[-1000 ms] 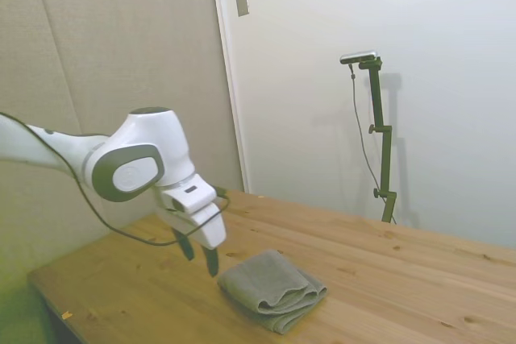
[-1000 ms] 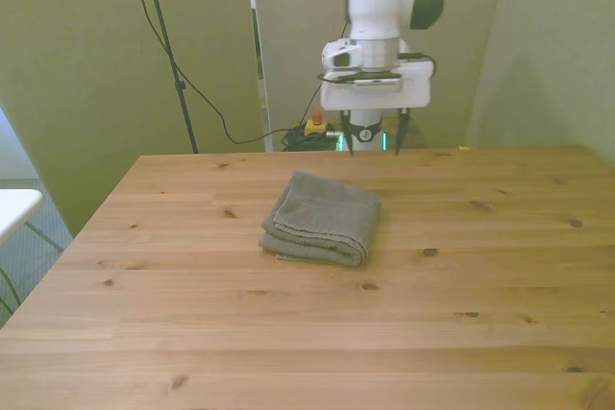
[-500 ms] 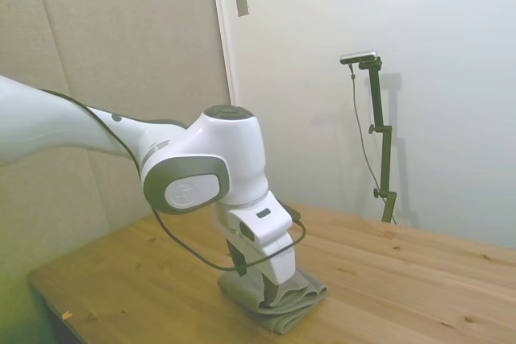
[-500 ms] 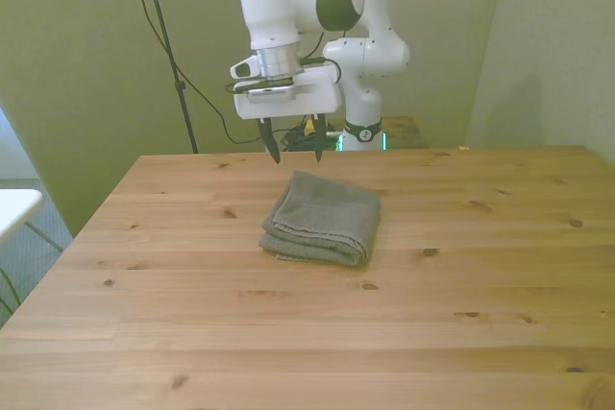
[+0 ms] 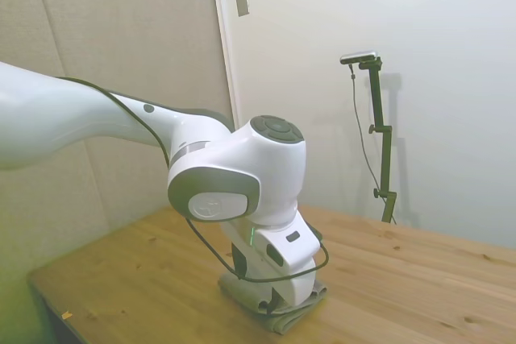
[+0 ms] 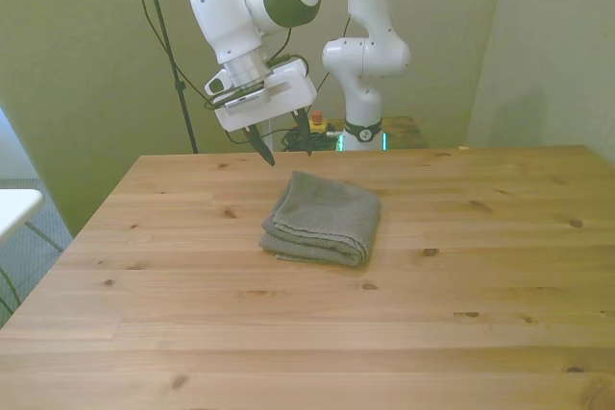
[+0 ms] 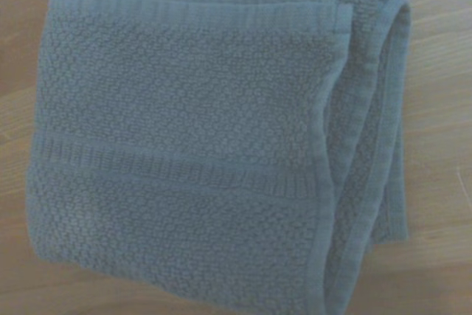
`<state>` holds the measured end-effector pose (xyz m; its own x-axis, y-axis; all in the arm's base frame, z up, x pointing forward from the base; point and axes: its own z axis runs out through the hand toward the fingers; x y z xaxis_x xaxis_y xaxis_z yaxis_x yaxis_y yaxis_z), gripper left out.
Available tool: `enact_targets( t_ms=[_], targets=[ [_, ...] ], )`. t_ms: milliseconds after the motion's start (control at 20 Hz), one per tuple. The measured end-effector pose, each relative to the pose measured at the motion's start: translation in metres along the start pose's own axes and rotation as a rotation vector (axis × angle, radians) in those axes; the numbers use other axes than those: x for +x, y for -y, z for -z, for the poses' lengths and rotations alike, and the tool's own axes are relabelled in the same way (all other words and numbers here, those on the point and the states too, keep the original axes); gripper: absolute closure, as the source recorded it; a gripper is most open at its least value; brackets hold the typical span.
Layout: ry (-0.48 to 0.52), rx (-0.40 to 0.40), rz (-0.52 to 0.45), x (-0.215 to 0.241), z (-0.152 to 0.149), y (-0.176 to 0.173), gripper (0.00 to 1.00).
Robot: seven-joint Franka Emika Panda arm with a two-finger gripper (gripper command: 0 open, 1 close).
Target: Unfold the towel
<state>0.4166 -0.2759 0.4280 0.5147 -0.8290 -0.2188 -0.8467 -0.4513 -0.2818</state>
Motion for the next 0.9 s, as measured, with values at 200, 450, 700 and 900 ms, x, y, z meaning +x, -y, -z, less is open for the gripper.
enact_targets(
  t_ms=[200,450,700,900],
  targets=[
    [0.029,0.039,0.001,0.011,-0.013,-0.006,0.0],
    [0.061,0.086,0.066,0.019,-0.03,-0.005,0.0],
    [0.092,0.142,0.123,0.021,-0.044,-0.001,1.0],
    [0.11,0.144,0.141,0.021,-0.054,0.005,1.0]
  ],
)
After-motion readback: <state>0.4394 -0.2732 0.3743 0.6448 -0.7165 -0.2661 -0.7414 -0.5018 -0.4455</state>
